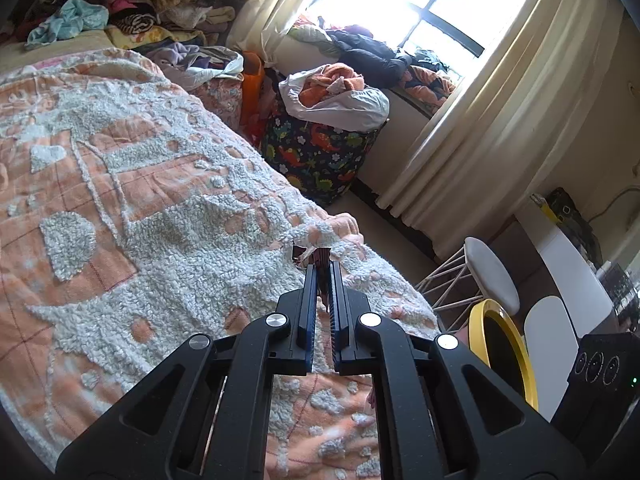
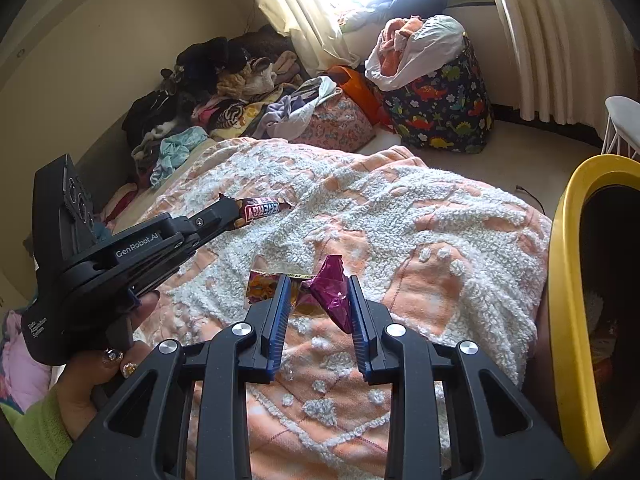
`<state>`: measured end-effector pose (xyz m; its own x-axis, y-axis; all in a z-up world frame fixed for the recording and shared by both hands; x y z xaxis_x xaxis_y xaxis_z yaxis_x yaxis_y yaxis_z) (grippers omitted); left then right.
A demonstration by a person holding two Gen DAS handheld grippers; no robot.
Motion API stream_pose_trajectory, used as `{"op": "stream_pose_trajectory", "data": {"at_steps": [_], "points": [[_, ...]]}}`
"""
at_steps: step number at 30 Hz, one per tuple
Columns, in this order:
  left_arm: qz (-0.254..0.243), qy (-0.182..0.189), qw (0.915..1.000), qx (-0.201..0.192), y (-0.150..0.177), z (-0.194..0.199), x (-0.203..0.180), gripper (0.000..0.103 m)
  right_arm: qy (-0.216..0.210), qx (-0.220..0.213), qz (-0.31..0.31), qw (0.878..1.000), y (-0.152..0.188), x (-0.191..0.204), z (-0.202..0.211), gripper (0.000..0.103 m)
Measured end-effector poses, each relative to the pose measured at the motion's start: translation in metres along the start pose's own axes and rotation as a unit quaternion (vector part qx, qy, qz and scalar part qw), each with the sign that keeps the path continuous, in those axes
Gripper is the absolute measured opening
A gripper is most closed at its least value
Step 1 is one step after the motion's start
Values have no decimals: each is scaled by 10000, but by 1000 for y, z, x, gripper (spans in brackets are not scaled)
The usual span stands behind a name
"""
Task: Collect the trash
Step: 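Carry the chocolate bar and yellow-pink wrapper with both tools over the bin, then open both tools over the bin to drop the chocolate bar and wrapper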
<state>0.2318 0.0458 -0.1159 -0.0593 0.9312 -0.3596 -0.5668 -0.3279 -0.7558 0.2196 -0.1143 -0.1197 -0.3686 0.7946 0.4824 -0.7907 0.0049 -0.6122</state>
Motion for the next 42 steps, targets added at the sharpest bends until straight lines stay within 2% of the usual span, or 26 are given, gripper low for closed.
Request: {"op": "stream_pose_trajectory", "data": {"at_steps": [15,25,35,42], "points": [[-345,177,9992,-30,-1,7,-37,3,143,-358,-214,9990,-13,-25,34,27],[-691,537,9961,73,8,6,-85,3,427,-765,-545,9947,-27,-65,70,27],[-1264,1205,9843,265,31,4,-160,3,926,-1215,-1195,9810,-35,-134,117,27],[-1682,1686,9702,442,54,1,-211,3,1391,-1368,-1761,9648,-32,-193,145,27]]}}
Point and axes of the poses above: each gripper's, at about its wrist camera, not at the fingertips, and z roughly against the way its jaws point, x to its left, y to its underside, the point moved 8 cm from there along -z, roughly the way its jaws point, and after that the axes turned 9 degrees about -z, right-handed, at the moved point
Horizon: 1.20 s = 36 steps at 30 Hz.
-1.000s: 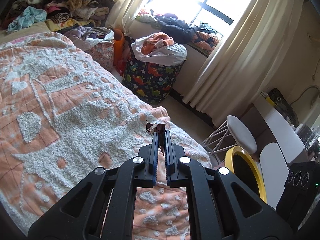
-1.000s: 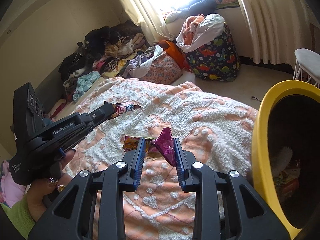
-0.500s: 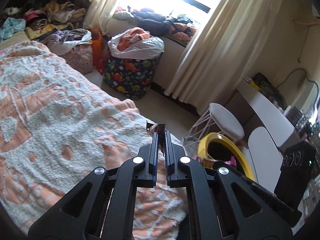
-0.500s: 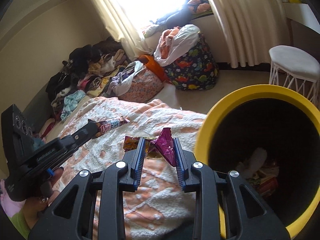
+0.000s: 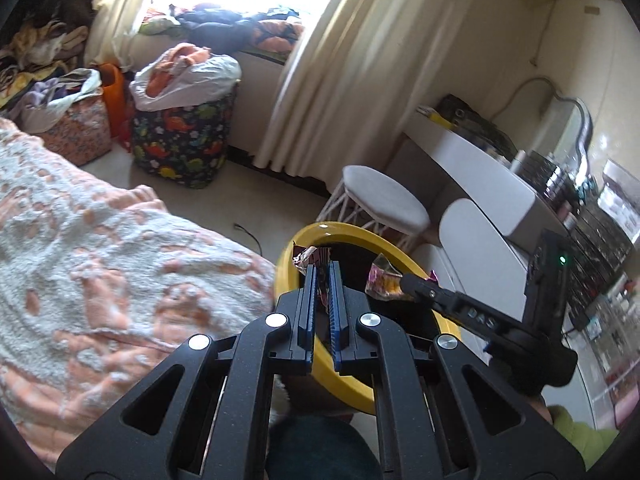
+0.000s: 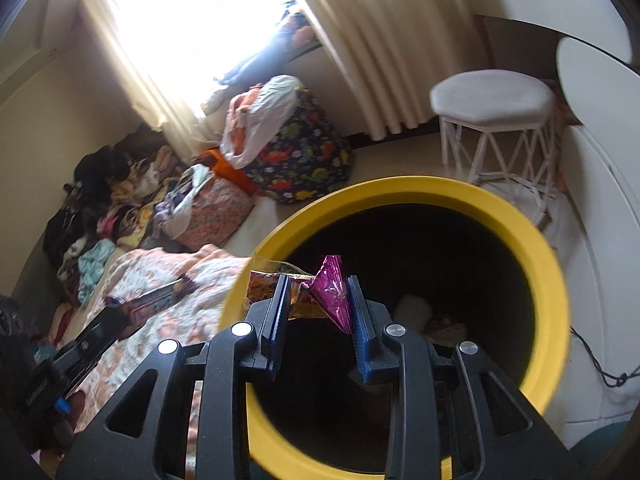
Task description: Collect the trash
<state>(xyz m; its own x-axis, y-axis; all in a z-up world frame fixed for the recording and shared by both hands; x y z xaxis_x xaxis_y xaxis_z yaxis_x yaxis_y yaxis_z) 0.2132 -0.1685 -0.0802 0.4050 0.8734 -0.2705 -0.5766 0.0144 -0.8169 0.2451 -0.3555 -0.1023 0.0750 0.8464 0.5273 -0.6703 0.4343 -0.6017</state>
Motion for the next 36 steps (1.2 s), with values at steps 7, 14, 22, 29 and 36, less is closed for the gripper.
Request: {"op": "stream_pose_trajectory", "data": {"at_steps": [7,14,22,29,36], "points": [[-476,423,9974,339,15,-27,-40,3,286,104,-493,9983,-4,-42,2,40],[-689,292,9959,514,27,-38,-44,36,478,33,-412,9980,-3,-53,19,66],[-554,-215,9978,285,23,-16,-19,78,558,-636,366,9957,-1,-33,48,90],[-598,-615,9963,42,18,9,-4,92,312,-1447,1097,9829,4,2,79,96],[-714,-1049,9918,-178,17,34,6,92,87,-1954,1480,9695,13,25,98,96]]}}
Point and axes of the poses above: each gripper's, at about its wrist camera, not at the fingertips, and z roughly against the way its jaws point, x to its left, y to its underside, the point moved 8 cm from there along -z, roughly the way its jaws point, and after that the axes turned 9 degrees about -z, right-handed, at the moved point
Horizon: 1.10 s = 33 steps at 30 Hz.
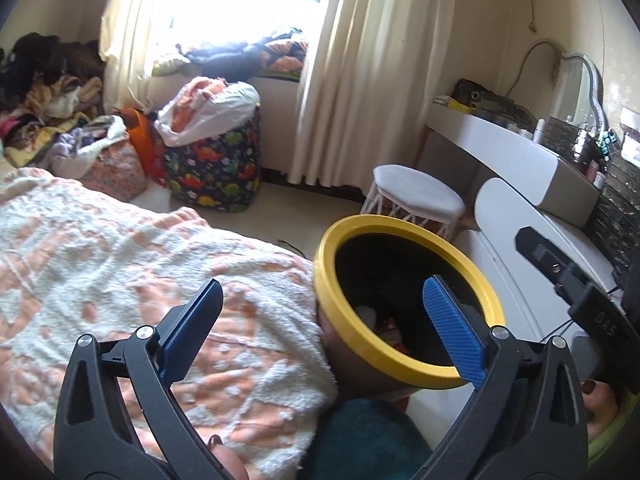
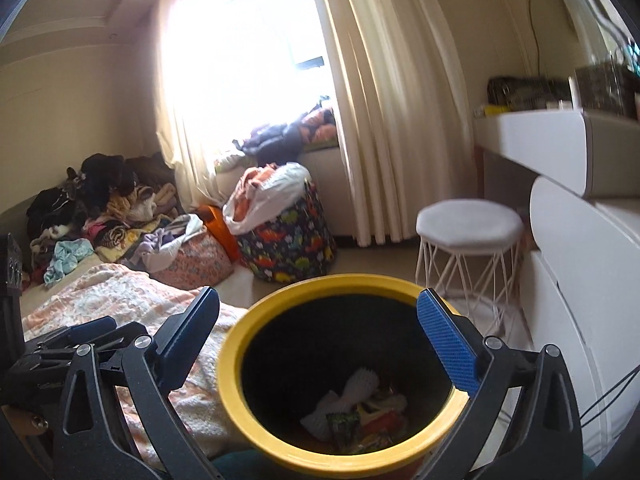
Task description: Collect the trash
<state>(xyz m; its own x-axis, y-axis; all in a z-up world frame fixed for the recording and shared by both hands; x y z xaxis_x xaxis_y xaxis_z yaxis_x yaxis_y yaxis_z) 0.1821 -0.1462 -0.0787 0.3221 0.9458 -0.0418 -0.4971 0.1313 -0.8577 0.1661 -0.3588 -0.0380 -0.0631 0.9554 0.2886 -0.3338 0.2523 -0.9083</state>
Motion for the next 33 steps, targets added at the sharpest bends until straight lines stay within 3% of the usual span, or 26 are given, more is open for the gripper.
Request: {"op": "stream_pose_trajectory", "data": {"at_steps": [3,12,33], "points": [[-94,-278,9995,-86,1,11,8,92,-60,-175,137,9997,-1,8,7,96],[-44,-523,9982,-275,5,30,20,92,-138,-323,346,9988,2,22,13,96],[74,-673,9971,-357,7,37,28,92,-122,-317,348,9988,5,21,13,96]]}}
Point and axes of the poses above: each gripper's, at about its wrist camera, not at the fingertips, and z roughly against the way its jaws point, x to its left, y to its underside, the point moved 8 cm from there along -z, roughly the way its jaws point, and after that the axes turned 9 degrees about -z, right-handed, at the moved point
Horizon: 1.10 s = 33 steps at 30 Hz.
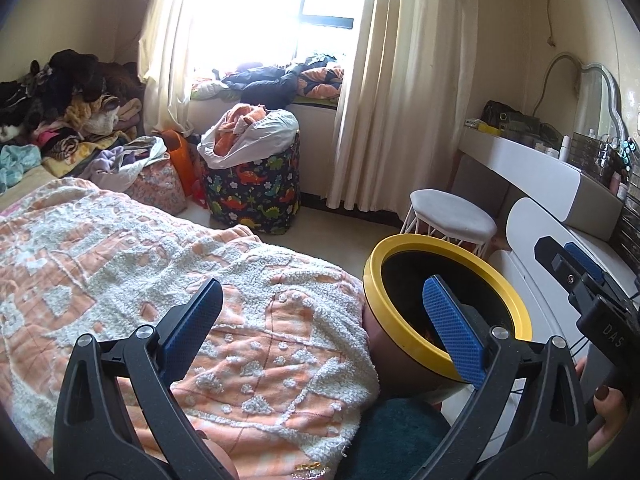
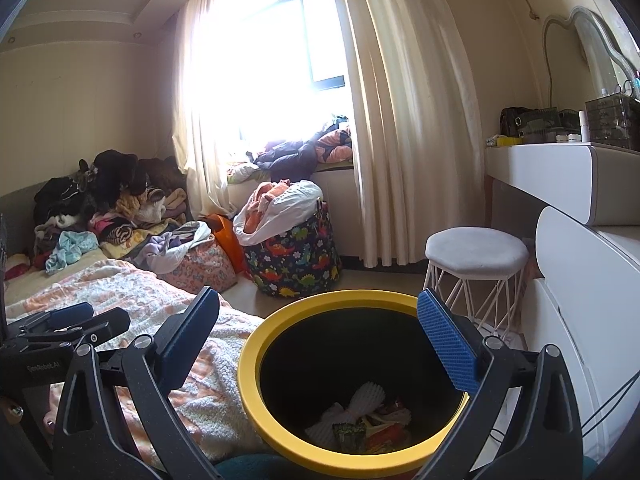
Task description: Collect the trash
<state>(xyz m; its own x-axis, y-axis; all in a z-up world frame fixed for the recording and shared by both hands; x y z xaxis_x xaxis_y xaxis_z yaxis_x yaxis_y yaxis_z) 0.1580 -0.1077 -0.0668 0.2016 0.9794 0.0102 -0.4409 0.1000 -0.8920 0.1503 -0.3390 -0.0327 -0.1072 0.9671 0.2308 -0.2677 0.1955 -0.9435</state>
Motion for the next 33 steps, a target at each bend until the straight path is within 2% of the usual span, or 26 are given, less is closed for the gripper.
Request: {"op": "stream_pose_trajectory", "data": {"at_steps": [33], "points": [[20,-43,10000,10,-3,1,0,92,33,0,-67,10000,3,-1,1,96]]}}
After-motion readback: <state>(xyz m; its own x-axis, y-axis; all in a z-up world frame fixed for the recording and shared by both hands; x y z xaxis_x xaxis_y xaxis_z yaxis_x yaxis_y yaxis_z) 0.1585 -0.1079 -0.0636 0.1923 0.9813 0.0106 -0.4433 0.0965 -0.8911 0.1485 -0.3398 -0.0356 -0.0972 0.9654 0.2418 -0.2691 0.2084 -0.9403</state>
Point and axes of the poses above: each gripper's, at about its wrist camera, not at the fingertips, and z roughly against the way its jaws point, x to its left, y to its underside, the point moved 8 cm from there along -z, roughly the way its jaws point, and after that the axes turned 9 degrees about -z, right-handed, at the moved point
